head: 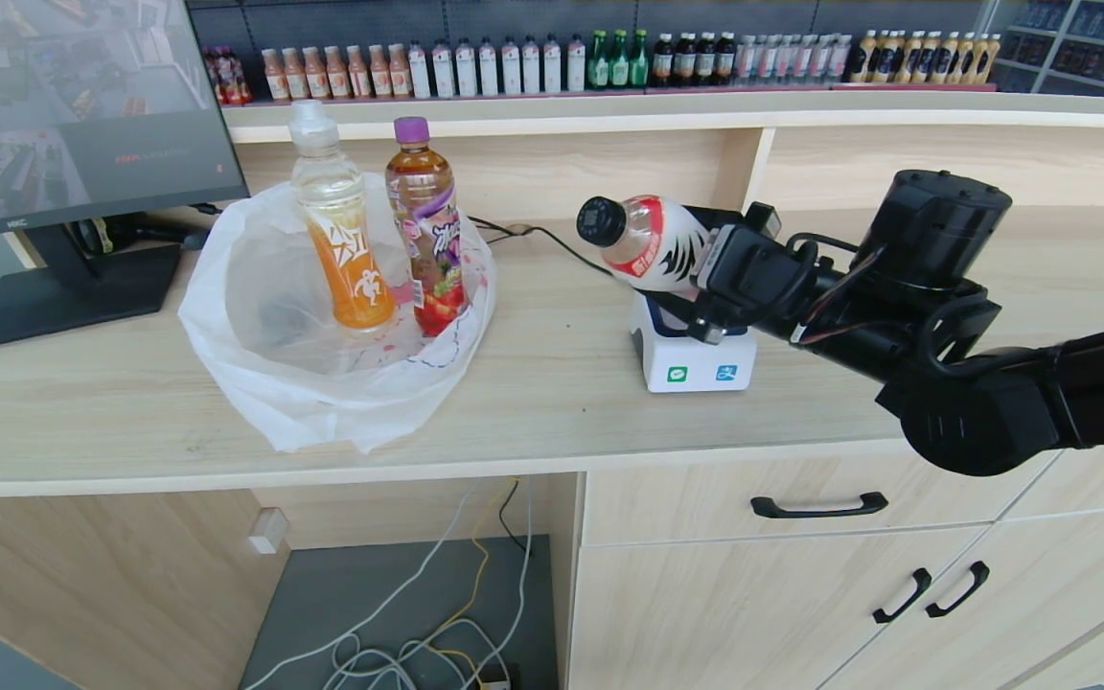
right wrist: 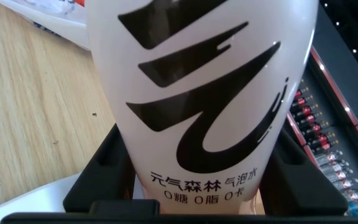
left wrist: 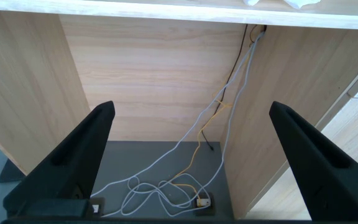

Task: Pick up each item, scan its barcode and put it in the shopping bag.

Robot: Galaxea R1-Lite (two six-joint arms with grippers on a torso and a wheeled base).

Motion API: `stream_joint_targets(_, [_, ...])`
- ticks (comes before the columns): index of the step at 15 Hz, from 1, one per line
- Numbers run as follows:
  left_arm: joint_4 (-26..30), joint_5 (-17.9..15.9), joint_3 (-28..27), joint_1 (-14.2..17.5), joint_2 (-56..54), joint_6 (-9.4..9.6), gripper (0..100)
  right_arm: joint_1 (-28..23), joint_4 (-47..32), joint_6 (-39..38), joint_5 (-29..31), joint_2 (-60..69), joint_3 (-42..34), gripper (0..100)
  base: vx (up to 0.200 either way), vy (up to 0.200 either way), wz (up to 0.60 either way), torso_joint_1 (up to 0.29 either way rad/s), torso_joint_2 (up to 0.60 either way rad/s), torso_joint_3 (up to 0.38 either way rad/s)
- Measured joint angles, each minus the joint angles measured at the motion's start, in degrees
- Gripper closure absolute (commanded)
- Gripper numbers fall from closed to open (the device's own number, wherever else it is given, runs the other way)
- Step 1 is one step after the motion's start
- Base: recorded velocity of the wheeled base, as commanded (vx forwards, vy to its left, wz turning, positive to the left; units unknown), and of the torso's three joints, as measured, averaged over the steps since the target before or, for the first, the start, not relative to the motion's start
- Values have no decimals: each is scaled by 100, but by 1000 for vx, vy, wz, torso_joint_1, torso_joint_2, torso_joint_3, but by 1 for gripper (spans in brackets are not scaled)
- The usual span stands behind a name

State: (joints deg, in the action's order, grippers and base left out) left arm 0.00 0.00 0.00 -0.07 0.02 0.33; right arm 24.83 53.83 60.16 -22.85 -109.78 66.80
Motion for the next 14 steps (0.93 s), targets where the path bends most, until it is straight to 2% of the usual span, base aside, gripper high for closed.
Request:
stream_joint_targets(9, [0, 0, 0, 0, 0, 0, 0, 44, -5, -233, 218, 468, 12, 100, 0, 0, 0, 0, 0, 0])
stream_joint_targets(12, [0, 0, 0, 0, 0, 2, 0, 256, 44, -895, 1135, 794, -2, 100, 0, 0, 0, 0, 0, 0])
stream_joint_targets(14, [0, 0, 0, 0, 0, 0, 0, 328, 60, -1057, 1365, 1030, -96, 100, 0, 0, 0, 0, 0, 0])
